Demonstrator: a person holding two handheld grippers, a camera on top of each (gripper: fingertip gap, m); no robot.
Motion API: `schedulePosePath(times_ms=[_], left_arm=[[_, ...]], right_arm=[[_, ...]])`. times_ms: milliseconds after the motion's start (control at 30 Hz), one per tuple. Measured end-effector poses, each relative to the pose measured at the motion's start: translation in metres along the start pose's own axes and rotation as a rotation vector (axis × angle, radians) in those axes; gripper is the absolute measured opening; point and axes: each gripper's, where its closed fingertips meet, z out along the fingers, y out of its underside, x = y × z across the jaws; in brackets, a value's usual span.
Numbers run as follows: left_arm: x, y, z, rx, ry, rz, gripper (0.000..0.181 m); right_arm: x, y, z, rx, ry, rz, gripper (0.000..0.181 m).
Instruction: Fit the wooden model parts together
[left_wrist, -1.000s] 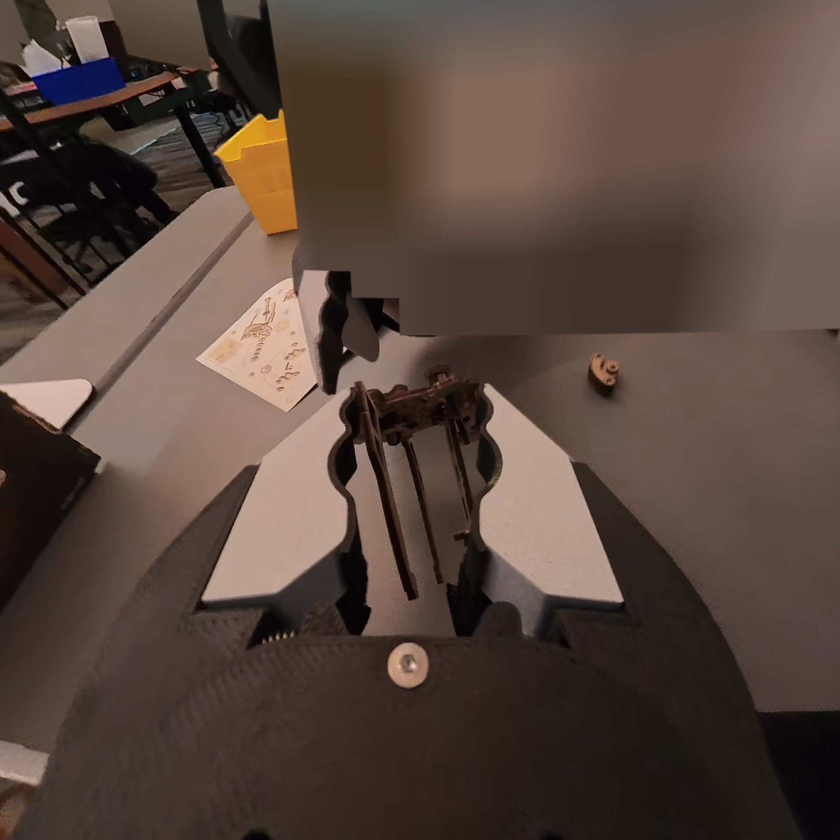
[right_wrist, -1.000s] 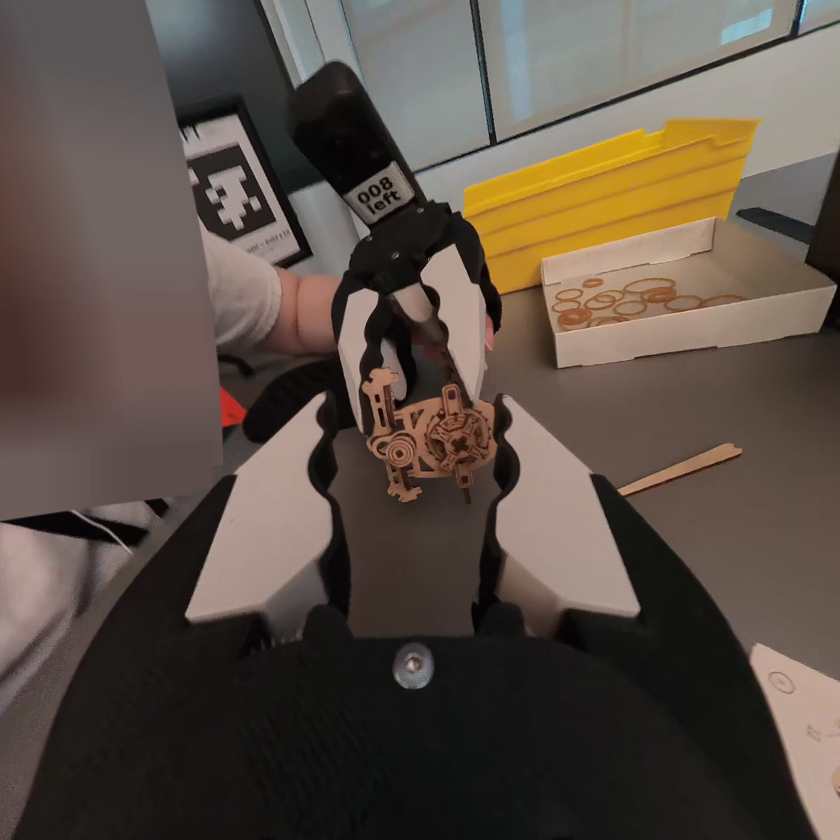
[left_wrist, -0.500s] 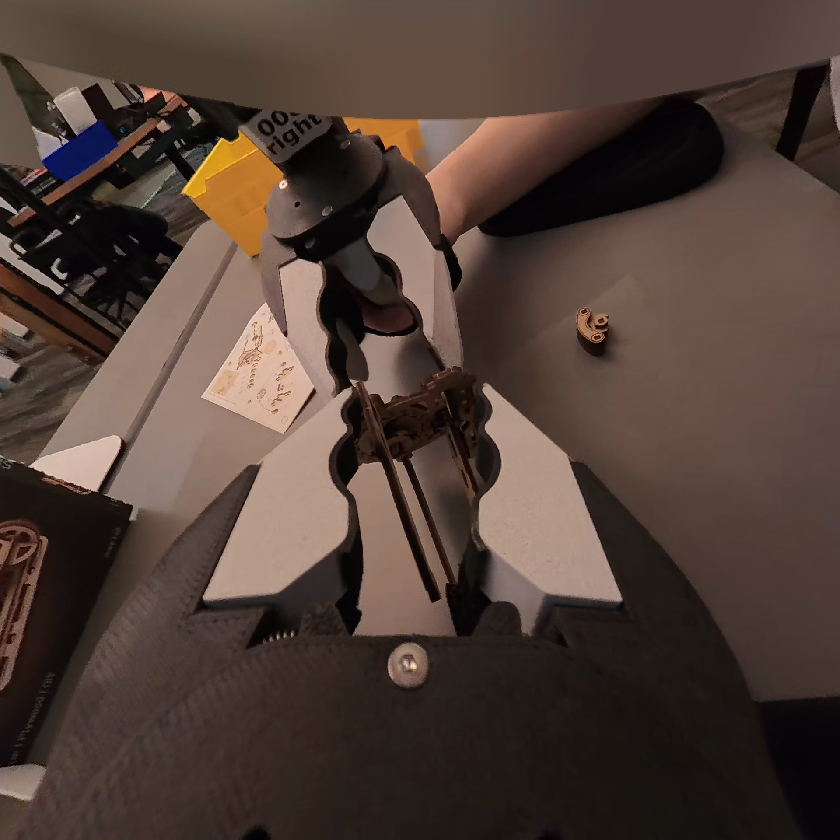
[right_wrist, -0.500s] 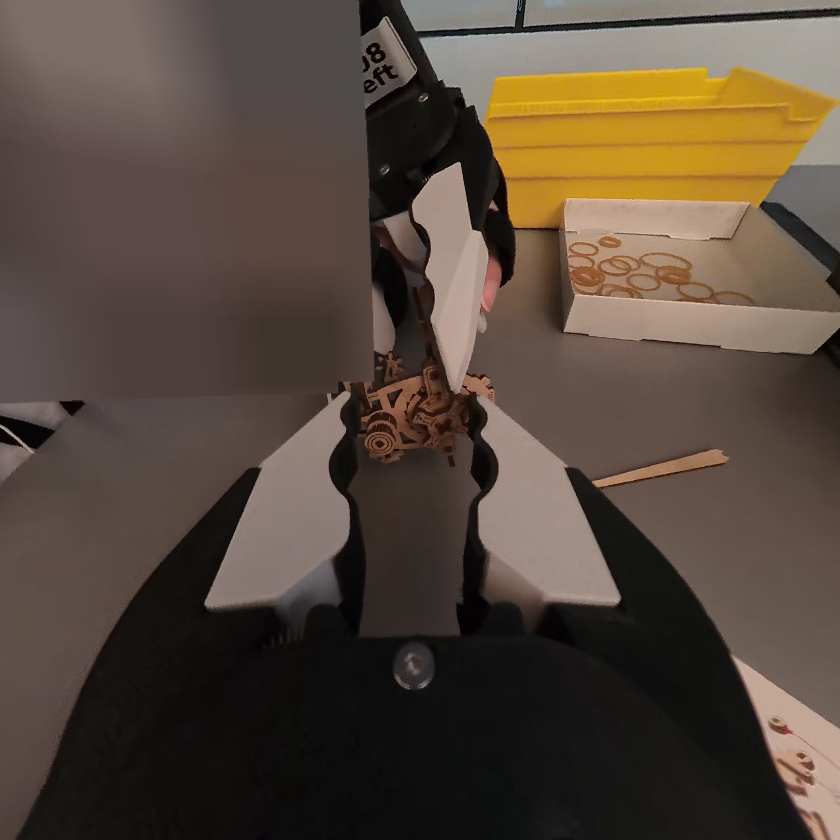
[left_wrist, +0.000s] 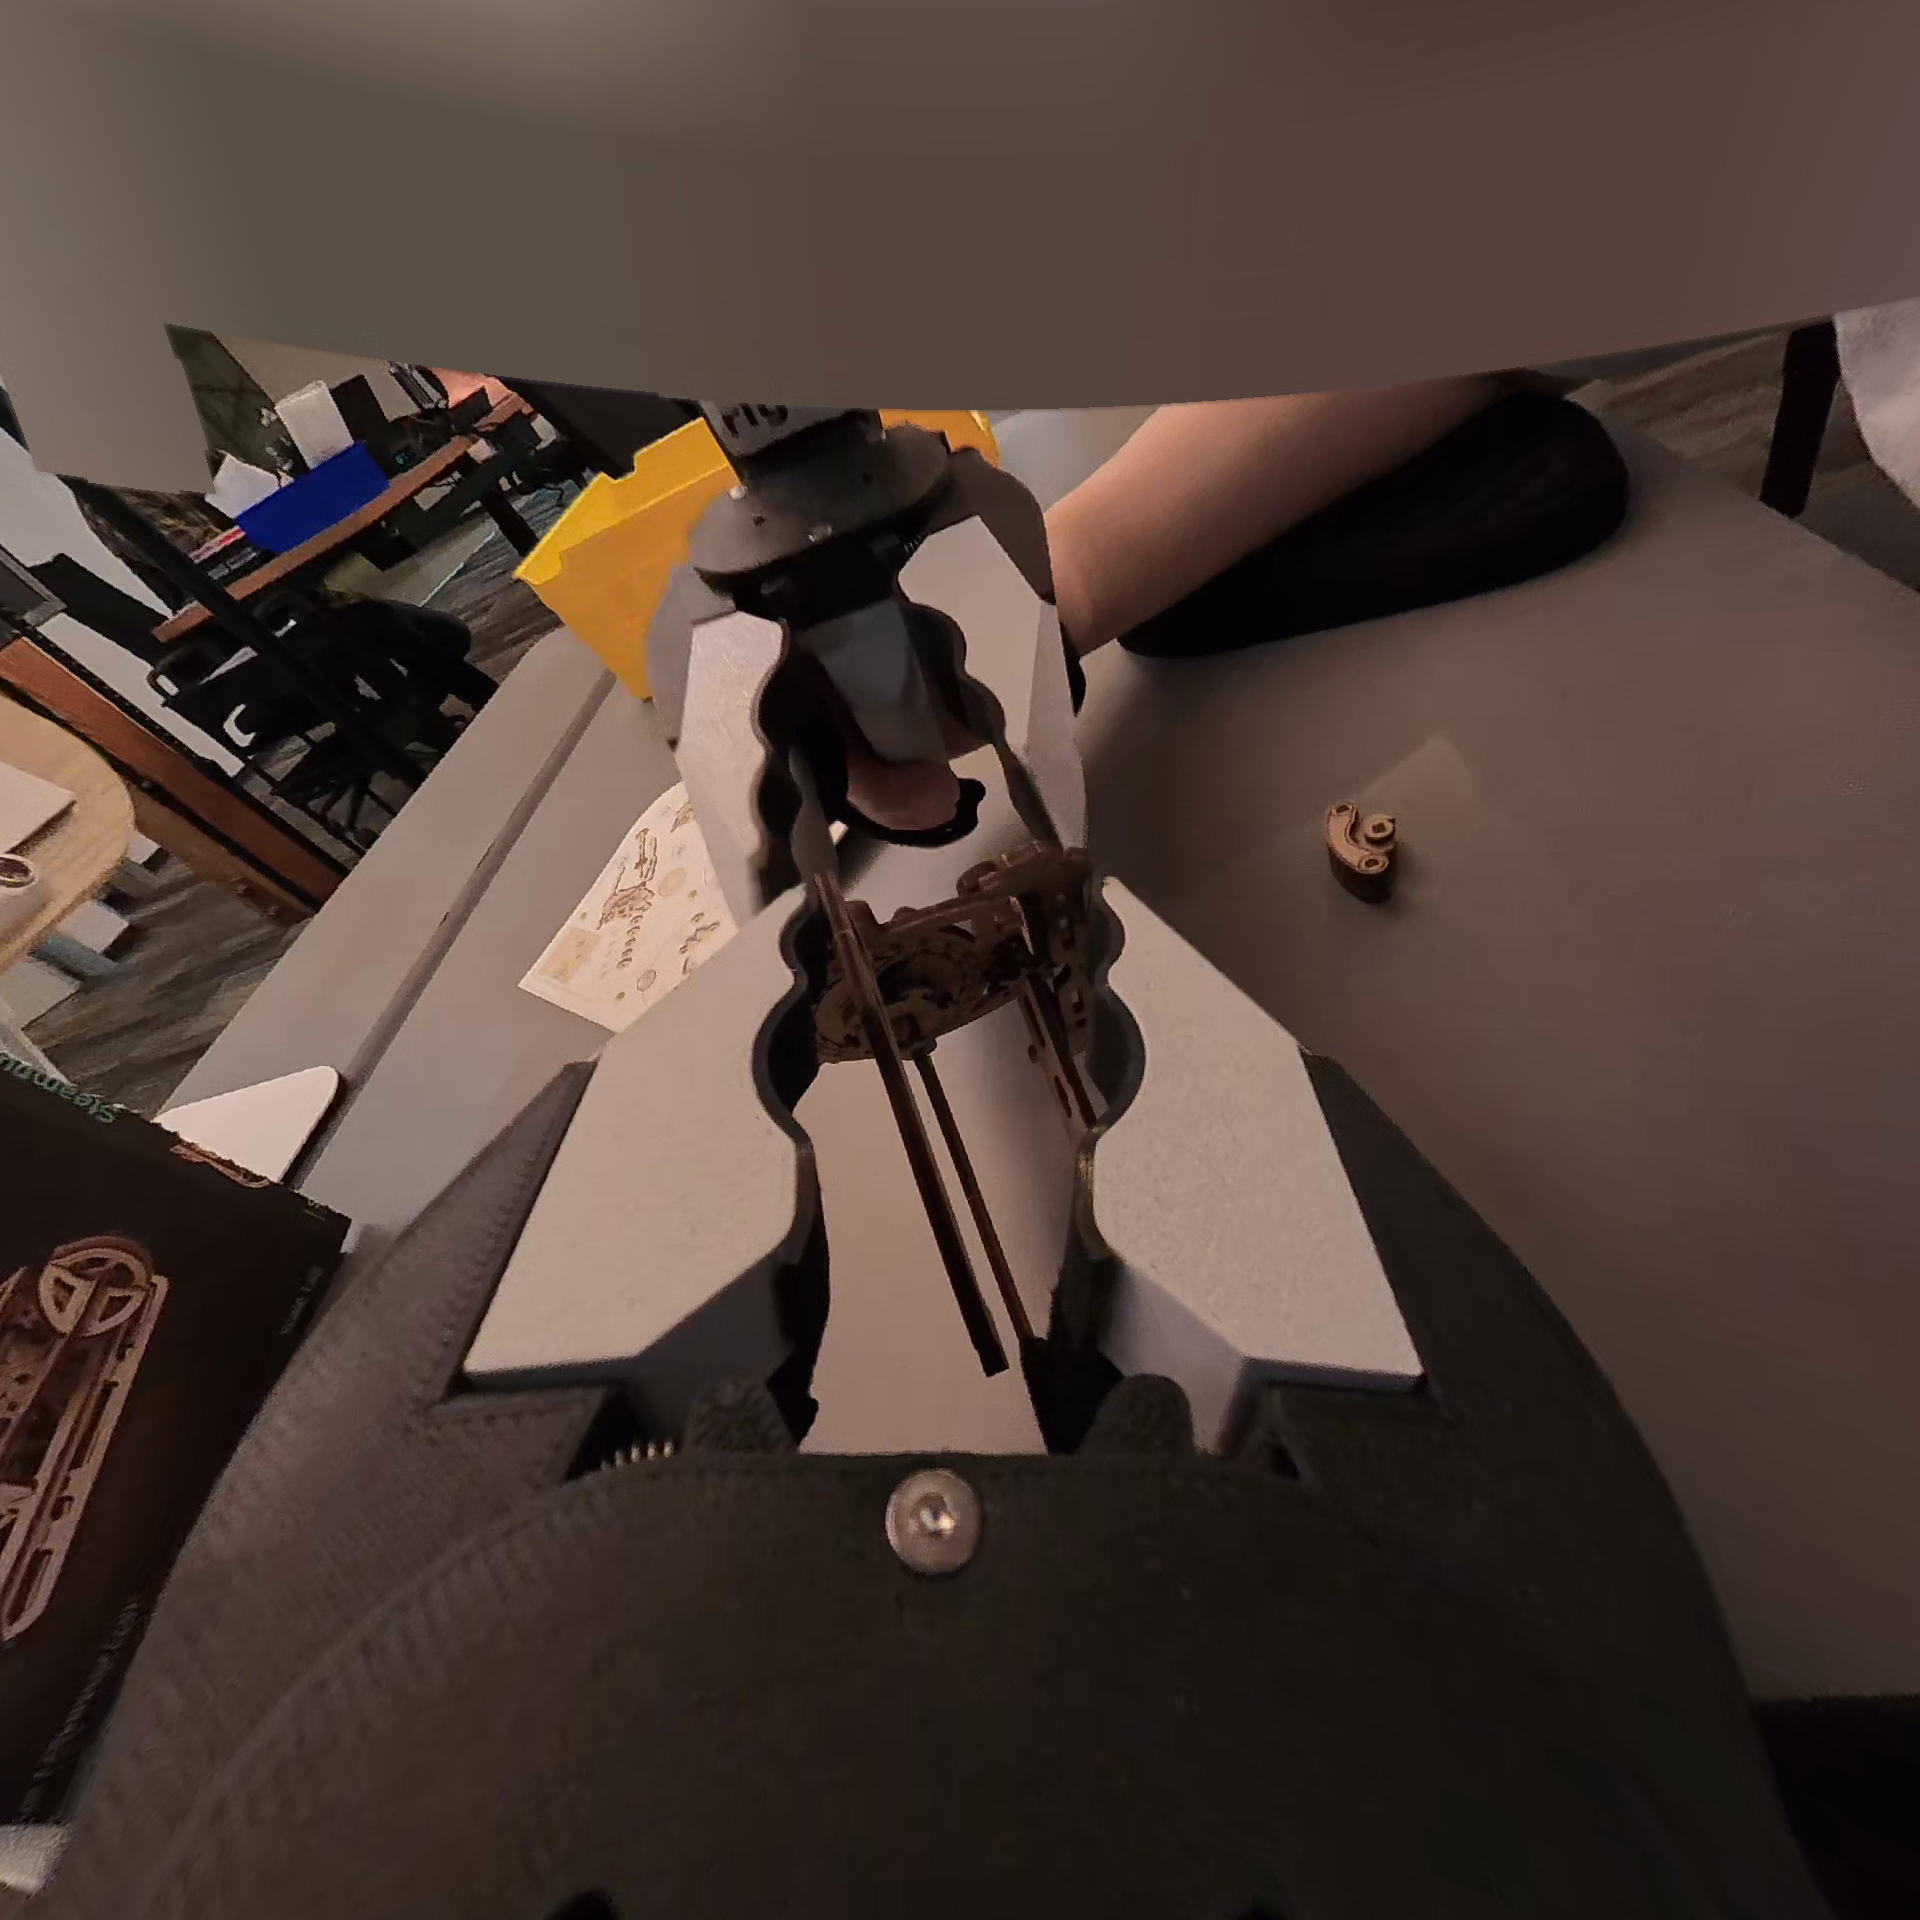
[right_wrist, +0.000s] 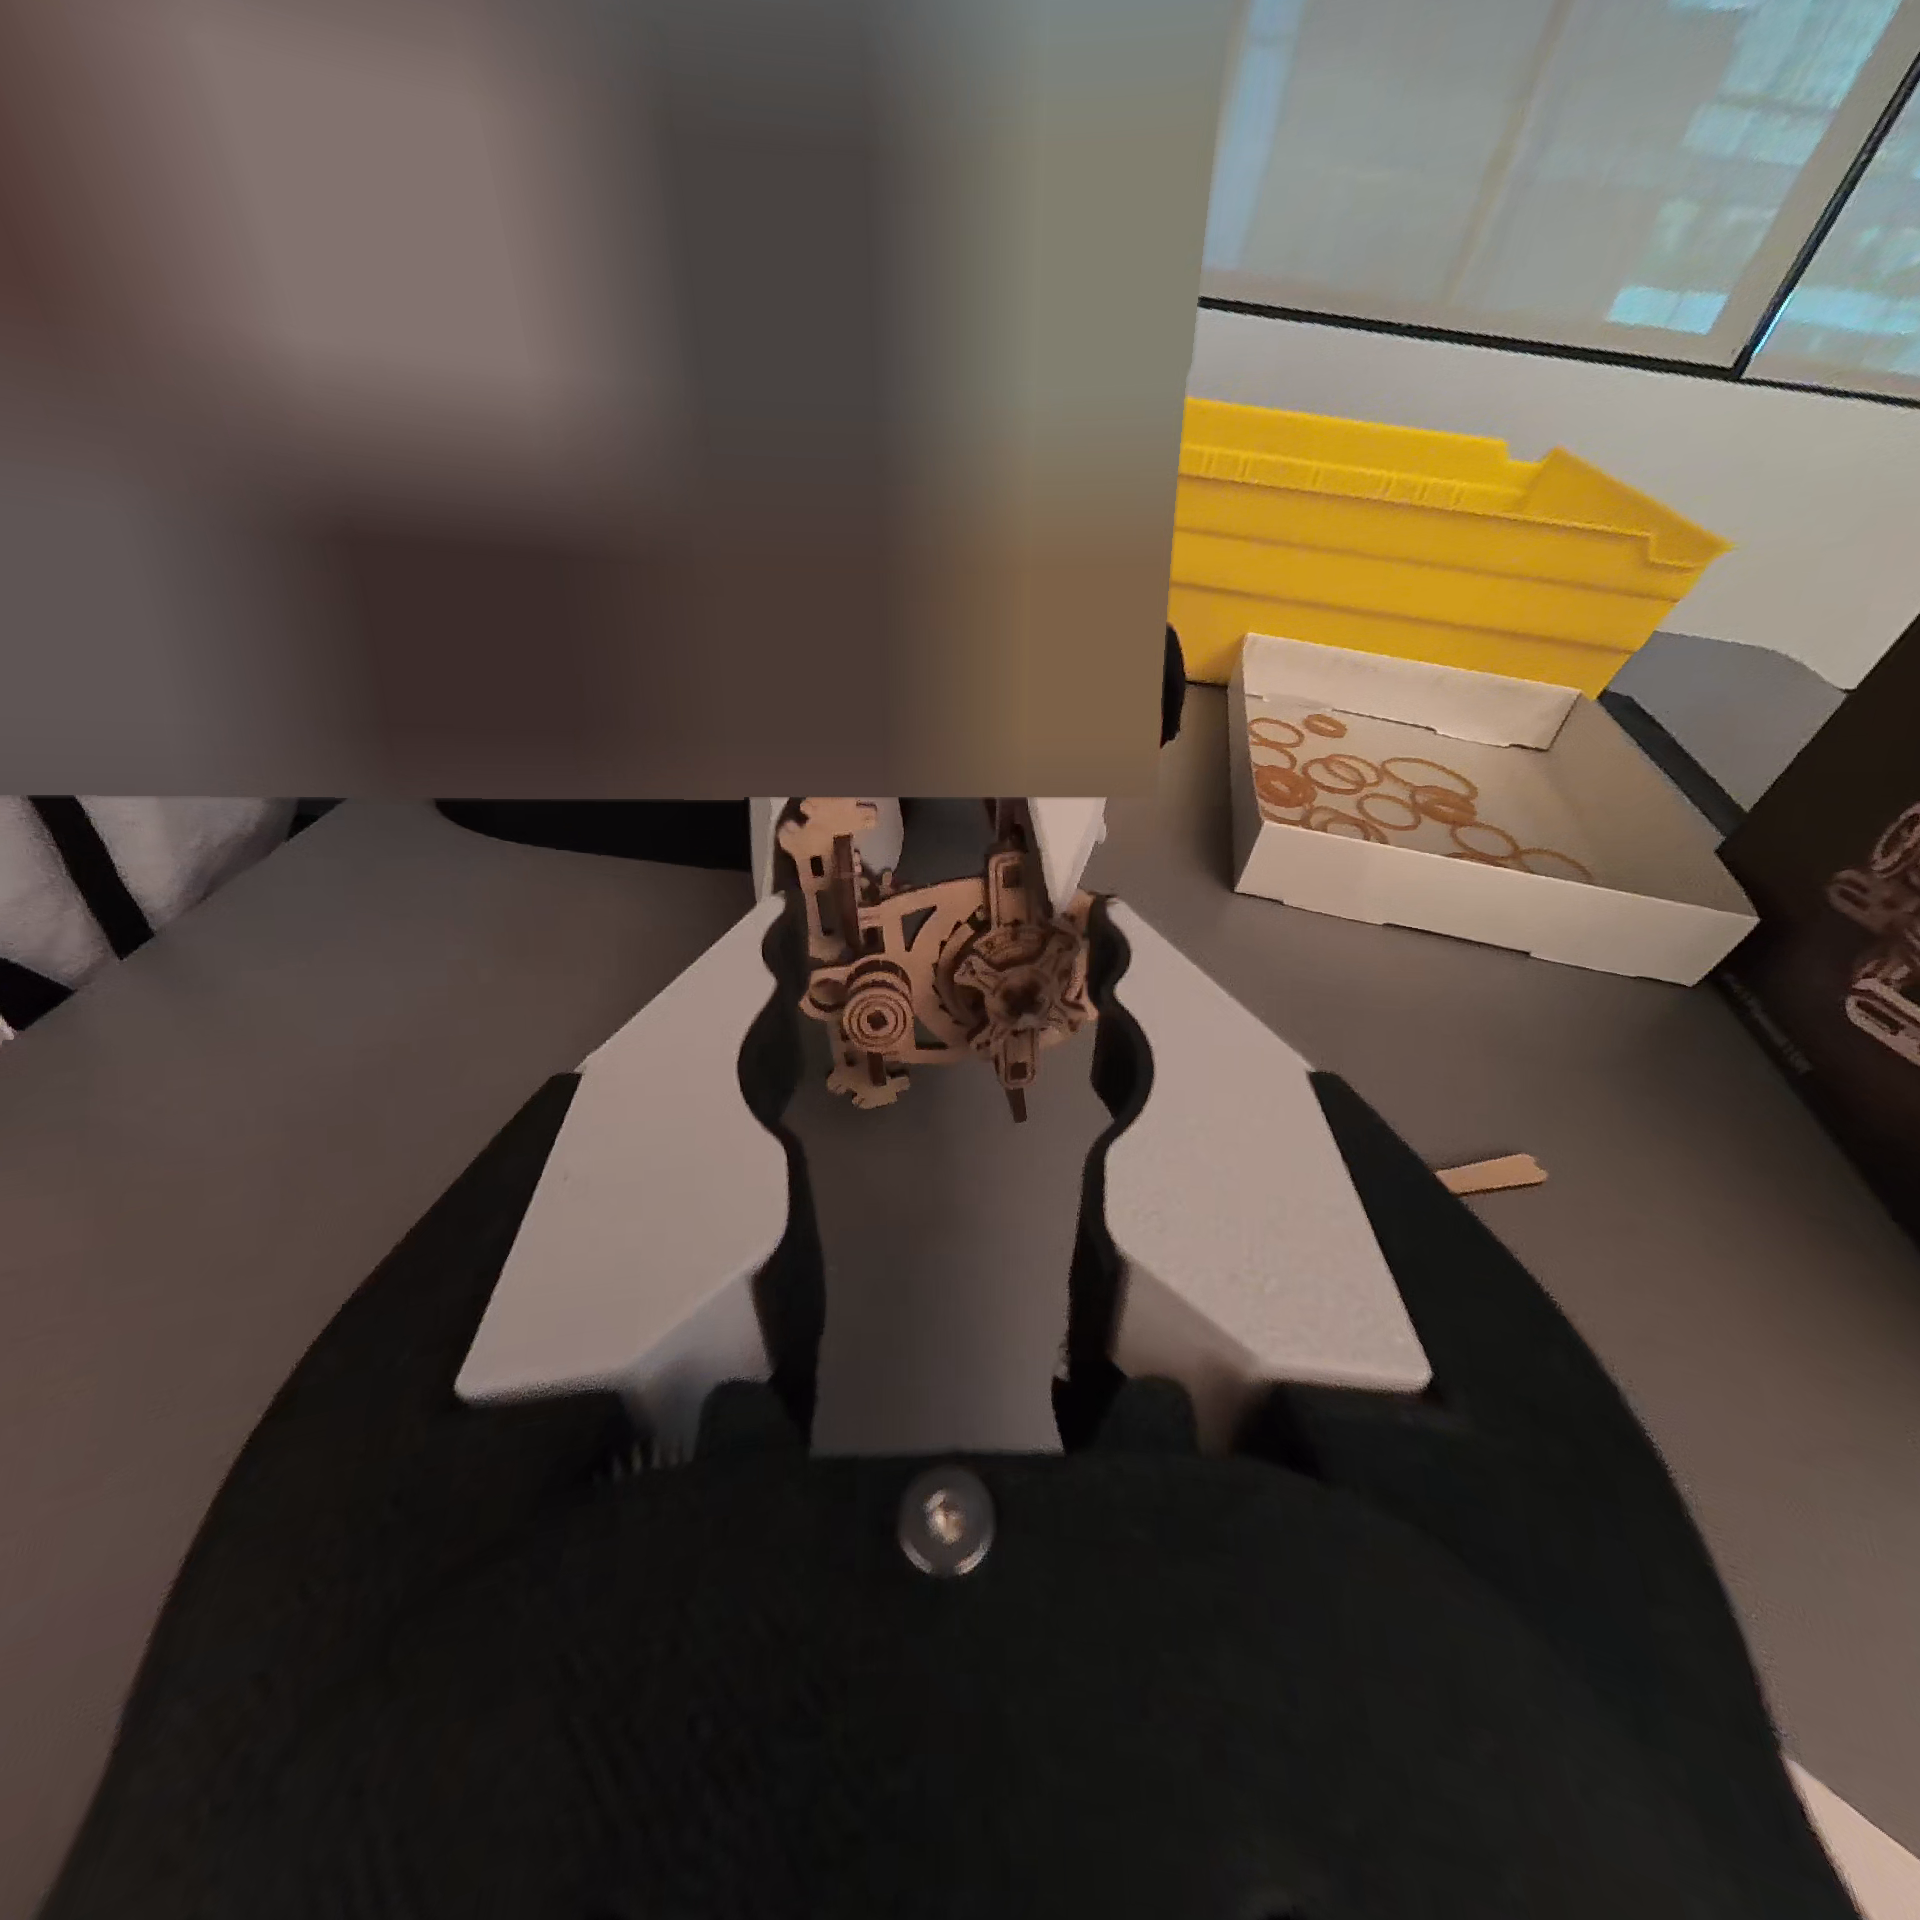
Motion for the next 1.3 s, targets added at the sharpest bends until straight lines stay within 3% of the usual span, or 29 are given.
schedulePosePath(times_ms=[300,433,533,667,833,867,933,1000,1067,1167,1300], left_arm=[[-0.002,-0.015,-0.003,0.076,0.012,-0.087,0.048],[-0.006,-0.009,-0.002,0.059,-0.007,-0.102,0.050],[-0.013,-0.003,-0.003,0.033,-0.024,-0.143,0.063],[-0.016,0.006,-0.002,-0.007,-0.009,-0.222,0.059],[-0.022,0.010,-0.003,-0.020,-0.046,-0.199,0.058],[-0.023,0.012,-0.003,-0.031,-0.057,-0.200,0.058],[-0.027,0.015,-0.004,-0.036,-0.077,-0.208,0.048],[-0.025,0.012,-0.007,-0.011,-0.053,-0.206,0.030],[-0.026,0.011,-0.008,-0.001,-0.064,-0.200,0.030],[-0.026,0.022,-0.005,-0.054,-0.065,-0.213,0.040],[-0.028,0.026,-0.004,-0.070,-0.075,-0.226,0.044]], right_arm=[[0.000,-0.011,-0.001,0.091,-0.023,0.084,0.044],[0.004,-0.005,-0.002,0.058,-0.004,0.097,0.043],[0.006,-0.004,-0.002,0.044,0.019,0.074,0.043],[0.013,0.000,-0.005,0.019,0.072,0.036,0.043],[0.019,-0.001,-0.007,-0.005,0.146,-0.043,0.043],[0.019,0.000,-0.008,-0.019,0.160,-0.072,0.039],[0.013,0.001,-0.009,-0.031,0.137,-0.138,0.008],[0.013,0.000,-0.007,-0.030,0.139,-0.144,0.017],[0.018,0.003,-0.007,-0.039,0.154,-0.107,0.029],[0.021,0.013,-0.011,-0.078,0.125,-0.049,0.029],[0.025,0.003,-0.020,-0.022,0.109,0.006,0.030]])
